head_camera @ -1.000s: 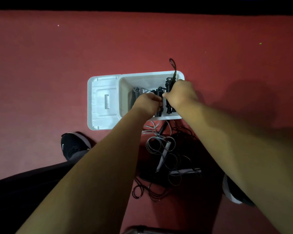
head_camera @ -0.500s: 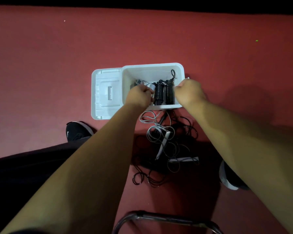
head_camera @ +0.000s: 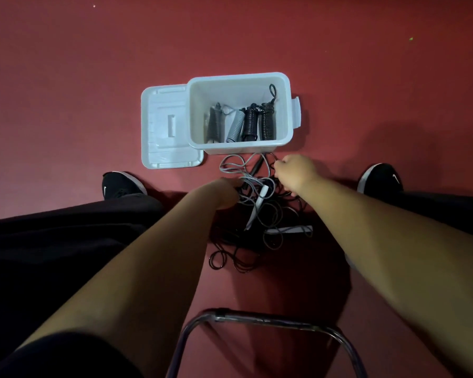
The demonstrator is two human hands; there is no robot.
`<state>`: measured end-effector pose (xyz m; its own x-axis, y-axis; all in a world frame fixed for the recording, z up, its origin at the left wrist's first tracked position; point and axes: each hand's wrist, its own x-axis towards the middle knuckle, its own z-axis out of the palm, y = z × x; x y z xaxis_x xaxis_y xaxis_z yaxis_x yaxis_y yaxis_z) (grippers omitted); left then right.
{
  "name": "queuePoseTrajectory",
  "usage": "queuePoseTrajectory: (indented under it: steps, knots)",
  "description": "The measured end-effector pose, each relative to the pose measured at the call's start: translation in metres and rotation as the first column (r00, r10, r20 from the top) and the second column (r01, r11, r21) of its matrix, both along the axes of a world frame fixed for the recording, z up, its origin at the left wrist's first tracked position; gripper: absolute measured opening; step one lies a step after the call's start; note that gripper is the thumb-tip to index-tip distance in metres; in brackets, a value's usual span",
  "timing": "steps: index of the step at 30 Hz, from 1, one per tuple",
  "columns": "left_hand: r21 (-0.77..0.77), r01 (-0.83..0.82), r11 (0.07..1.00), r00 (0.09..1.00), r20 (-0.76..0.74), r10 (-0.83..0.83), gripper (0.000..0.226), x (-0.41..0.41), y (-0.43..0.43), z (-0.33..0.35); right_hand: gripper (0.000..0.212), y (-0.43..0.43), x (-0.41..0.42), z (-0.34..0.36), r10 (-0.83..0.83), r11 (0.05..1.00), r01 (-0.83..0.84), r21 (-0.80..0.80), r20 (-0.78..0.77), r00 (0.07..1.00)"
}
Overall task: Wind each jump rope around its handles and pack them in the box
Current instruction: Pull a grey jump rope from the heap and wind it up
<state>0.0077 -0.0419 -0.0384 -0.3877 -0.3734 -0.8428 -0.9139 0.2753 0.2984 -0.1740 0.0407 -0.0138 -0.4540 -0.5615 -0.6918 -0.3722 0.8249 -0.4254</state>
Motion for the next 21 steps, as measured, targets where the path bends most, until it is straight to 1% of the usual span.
queuePoseTrajectory:
  steps: [1,3,4,6,7,9,12,14,15,16,18,19,21]
  knots:
    - [-0.002,0.033,0.999,0.999,0.026,-0.033,0.065,-0.002,0.002,-0.007,0.037,0.001,-0.001,-0.005,0.014,0.999,-0.016,0.049,0.037,0.999]
    - [0.012,0.031,0.999,0.999,0.011,-0.031,0.063,-0.006,0.004,-0.019,0.035,0.005,-0.004,-0.012,0.012,0.986,-0.032,0.163,0.122,0.992]
    - [0.032,-0.031,0.999,0.999,-0.022,0.032,0.06,-0.01,0.006,-0.016,0.032,0.006,-0.005,-0.014,0.009,0.977,-0.042,0.209,0.155,0.988]
    - [0.009,-0.131,0.991,0.986,-0.102,0.132,0.043,-0.017,0.005,-0.007,0.026,0.007,-0.007,-0.018,0.009,0.964,-0.058,0.26,0.186,0.983]
    - [-0.013,-0.177,0.984,0.976,-0.132,0.174,0.035,-0.021,0.004,-0.004,0.025,0.006,-0.008,-0.019,0.014,0.961,-0.064,0.27,0.184,0.983]
    - [-0.039,-0.282,0.959,0.945,-0.185,0.271,0.025,-0.026,-0.001,0.003,0.027,0.003,-0.01,-0.017,0.038,0.955,-0.088,0.285,0.178,0.983]
    - [0.028,-0.433,0.901,0.867,-0.259,0.425,0.013,-0.034,-0.004,0.019,0.028,-0.002,-0.009,0.0,0.034,0.964,-0.084,0.254,0.196,0.98]
    - [0.065,-0.492,0.868,0.833,-0.255,0.491,0.015,-0.036,-0.007,0.035,0.047,-0.003,-0.011,0.013,-0.005,0.977,-0.042,0.207,0.222,0.975]
    - [0.057,-0.486,0.872,0.839,-0.248,0.484,0.017,-0.036,-0.008,0.044,0.055,-0.002,-0.012,0.019,-0.004,0.981,-0.042,0.189,0.237,0.972]
    - [0.041,-0.455,0.889,0.864,-0.22,0.453,0.021,-0.036,-0.009,0.057,0.06,-0.002,-0.014,0.025,0.015,0.983,-0.06,0.175,0.246,0.969]
    - [0.036,-0.384,0.923,0.904,-0.187,0.384,0.025,-0.035,-0.009,0.082,0.065,0.001,-0.018,0.043,0.079,0.982,-0.118,0.151,0.244,0.967]
    - [0.017,-0.347,0.938,0.917,-0.206,0.343,0.027,-0.034,-0.009,0.094,0.066,0.003,-0.018,0.054,0.115,0.979,-0.149,0.135,0.235,0.965]
    - [-0.018,-0.333,0.943,0.902,-0.297,0.313,0.023,-0.033,-0.007,0.127,0.069,0.007,-0.019,0.078,0.17,0.977,-0.193,0.093,0.216,0.961]
